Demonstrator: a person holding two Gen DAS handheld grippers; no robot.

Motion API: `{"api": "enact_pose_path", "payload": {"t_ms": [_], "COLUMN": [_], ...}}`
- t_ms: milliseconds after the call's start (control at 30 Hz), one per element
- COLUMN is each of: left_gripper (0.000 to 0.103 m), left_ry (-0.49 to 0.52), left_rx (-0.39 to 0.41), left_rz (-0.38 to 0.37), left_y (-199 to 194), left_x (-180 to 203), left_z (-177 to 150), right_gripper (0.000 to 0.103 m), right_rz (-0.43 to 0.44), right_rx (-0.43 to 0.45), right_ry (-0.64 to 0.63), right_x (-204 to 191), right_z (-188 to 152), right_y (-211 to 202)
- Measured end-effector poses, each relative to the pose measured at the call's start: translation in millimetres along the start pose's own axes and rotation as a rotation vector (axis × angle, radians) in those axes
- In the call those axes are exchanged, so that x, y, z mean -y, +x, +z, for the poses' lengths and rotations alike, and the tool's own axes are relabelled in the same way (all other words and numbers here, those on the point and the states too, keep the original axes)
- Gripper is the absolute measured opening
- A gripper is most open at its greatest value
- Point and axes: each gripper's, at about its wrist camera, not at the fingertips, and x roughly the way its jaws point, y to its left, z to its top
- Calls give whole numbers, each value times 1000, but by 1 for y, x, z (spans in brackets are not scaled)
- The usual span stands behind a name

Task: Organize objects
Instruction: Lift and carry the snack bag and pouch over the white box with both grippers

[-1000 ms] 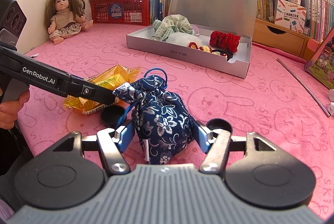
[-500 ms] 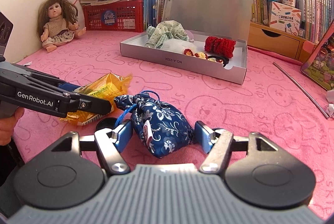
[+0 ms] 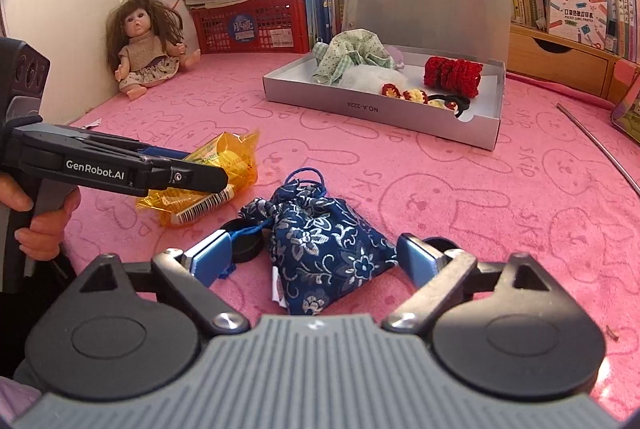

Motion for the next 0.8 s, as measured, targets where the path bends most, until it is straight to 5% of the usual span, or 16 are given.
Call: {"api": "enact_pose_path", "payload": {"t_ms": [300,800], "left_gripper": [59,59], "left_ry": [22,39], "left_rx": [-14,-14], "left_rz": [6,2], "left_y": [10,16], "left_x": [7,10], "left_z": [-8,-13], "right_gripper": [93,75], "right_rz": [-174,-143], "right_rx": [-31,-67], "right_ry": [-70,-94], "right_x": [-7,-19], "right_z": [7,1], "right_y": [23,38]}}
